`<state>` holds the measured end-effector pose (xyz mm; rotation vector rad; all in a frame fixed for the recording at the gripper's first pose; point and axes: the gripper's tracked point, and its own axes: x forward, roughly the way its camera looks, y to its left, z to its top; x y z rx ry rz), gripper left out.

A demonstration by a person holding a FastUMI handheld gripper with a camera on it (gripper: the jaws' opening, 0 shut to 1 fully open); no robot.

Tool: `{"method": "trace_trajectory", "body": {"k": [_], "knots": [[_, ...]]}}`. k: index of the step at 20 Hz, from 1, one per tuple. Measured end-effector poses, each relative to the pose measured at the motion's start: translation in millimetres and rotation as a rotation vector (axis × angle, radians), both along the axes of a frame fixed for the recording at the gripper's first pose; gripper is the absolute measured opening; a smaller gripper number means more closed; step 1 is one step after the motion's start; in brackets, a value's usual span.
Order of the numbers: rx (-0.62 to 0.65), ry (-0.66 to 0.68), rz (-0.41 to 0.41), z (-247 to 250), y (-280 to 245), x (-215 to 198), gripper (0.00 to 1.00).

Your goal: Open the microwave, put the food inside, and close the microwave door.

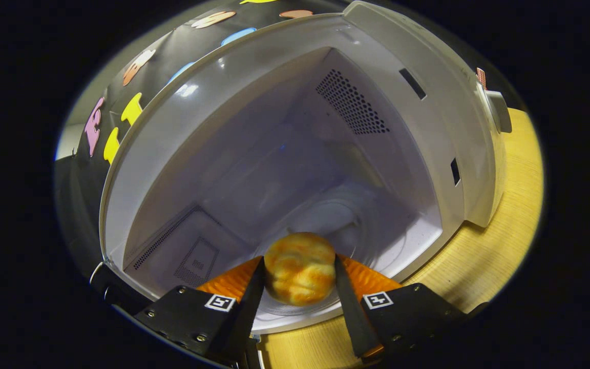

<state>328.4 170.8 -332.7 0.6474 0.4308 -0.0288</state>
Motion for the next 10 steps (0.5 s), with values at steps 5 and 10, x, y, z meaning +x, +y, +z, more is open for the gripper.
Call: {"method": "trace_trajectory", "body": {"k": [5, 10], "knots": [[-0.045, -0.026, 0.001, 8, -1, 0, 0.97], [-0.084, -0.003, 0.078, 18, 3, -24, 0.97]]}}
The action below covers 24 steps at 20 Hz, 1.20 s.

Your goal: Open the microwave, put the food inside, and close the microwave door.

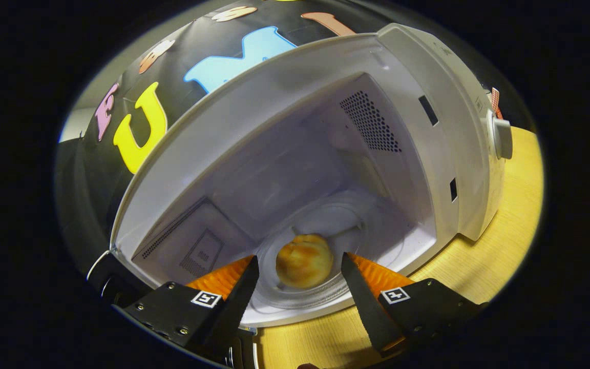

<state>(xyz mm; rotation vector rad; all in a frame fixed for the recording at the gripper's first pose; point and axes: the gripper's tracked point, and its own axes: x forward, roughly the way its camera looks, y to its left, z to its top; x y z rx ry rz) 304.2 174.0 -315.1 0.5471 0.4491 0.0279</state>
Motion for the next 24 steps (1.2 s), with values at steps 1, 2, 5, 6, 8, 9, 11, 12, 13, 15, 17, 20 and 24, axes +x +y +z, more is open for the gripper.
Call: {"method": "trace_trajectory", "body": {"k": [1, 2, 5, 6, 8, 9, 11, 12, 13, 15, 17, 20, 24], "knots": [[-0.014, -0.004, 0.021, 5, 2, -8, 0.97], [-0.022, -0.013, 0.043, 14, 5, -16, 0.98], [-0.068, -0.066, 0.117, 44, 13, -43, 0.97], [-0.083, -0.084, 0.134, 56, 15, -53, 0.97], [-0.103, -0.127, 0.162, 79, 16, -70, 0.97], [-0.113, -0.148, 0.173, 91, 15, -78, 0.97], [-0.141, -0.183, 0.194, 111, 13, -95, 0.97], [-0.155, -0.199, 0.203, 120, 11, -104, 0.97], [-0.167, -0.214, 0.216, 129, 11, -114, 0.97], [-0.188, -0.243, 0.243, 144, 12, -133, 0.97], [-0.203, -0.276, 0.275, 158, 16, -155, 0.97], [-0.225, -0.311, 0.327, 173, 26, -189, 0.97], [-0.237, -0.366, 0.369, 192, 42, -230, 0.97]]}}
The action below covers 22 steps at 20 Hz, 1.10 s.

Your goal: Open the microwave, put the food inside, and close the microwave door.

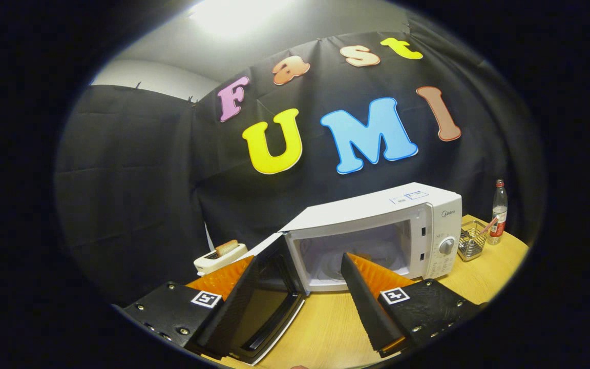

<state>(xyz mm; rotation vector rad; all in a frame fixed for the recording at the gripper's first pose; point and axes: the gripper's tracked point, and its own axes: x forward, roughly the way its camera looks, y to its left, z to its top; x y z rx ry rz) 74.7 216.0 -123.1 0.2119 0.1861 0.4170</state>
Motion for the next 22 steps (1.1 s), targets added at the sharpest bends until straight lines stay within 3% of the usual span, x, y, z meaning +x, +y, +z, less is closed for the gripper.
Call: {"method": "trace_trajectory", "body": {"k": [13, 22], "knots": [[0.035, -0.055, 0.295, 37, 118, -119, 0.97], [0.012, -0.012, 0.507, 16, 194, -175, 0.97]]}}
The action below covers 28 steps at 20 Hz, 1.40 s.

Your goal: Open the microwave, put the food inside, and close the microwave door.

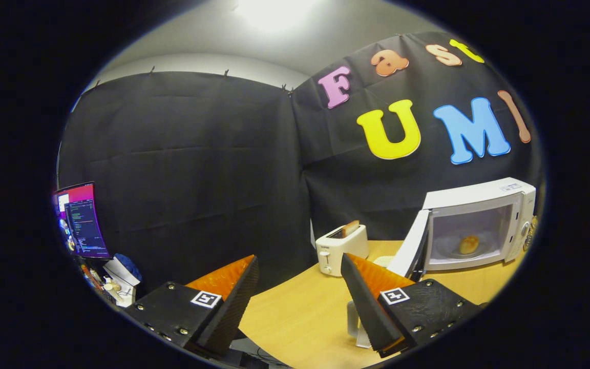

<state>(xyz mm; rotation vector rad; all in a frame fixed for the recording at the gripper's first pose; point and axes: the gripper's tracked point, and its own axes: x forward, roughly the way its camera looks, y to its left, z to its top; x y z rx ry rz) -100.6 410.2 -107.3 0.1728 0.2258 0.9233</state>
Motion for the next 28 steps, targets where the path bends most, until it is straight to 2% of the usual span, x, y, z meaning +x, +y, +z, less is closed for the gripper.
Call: {"method": "trace_trajectory", "body": {"k": [6, 8, 10, 11, 13, 14, 15, 16, 17, 20, 28], "knots": [[-0.088, 0.057, 0.091, -46, 19, -2, 0.97], [-0.131, 0.079, 0.098, -67, 22, -3, 0.92], [-0.169, 0.106, 0.088, -89, 18, 3, 0.76], [-0.180, 0.117, 0.074, -94, 16, 9, 0.61], [-0.195, 0.134, 0.039, -102, 9, 23, 0.42], [-0.202, 0.137, 0.011, -105, 4, 33, 0.36], [-0.219, 0.135, -0.036, -108, -6, 42, 0.21], [-0.210, 0.149, -0.041, -108, -11, 46, 0.14], [-0.217, 0.166, -0.029, -114, -6, 44, 0.01], [-0.244, 0.130, -0.028, -113, -20, 43, 0.01], [-0.256, 0.136, -0.054, -114, -61, 46, 0.01]]}}
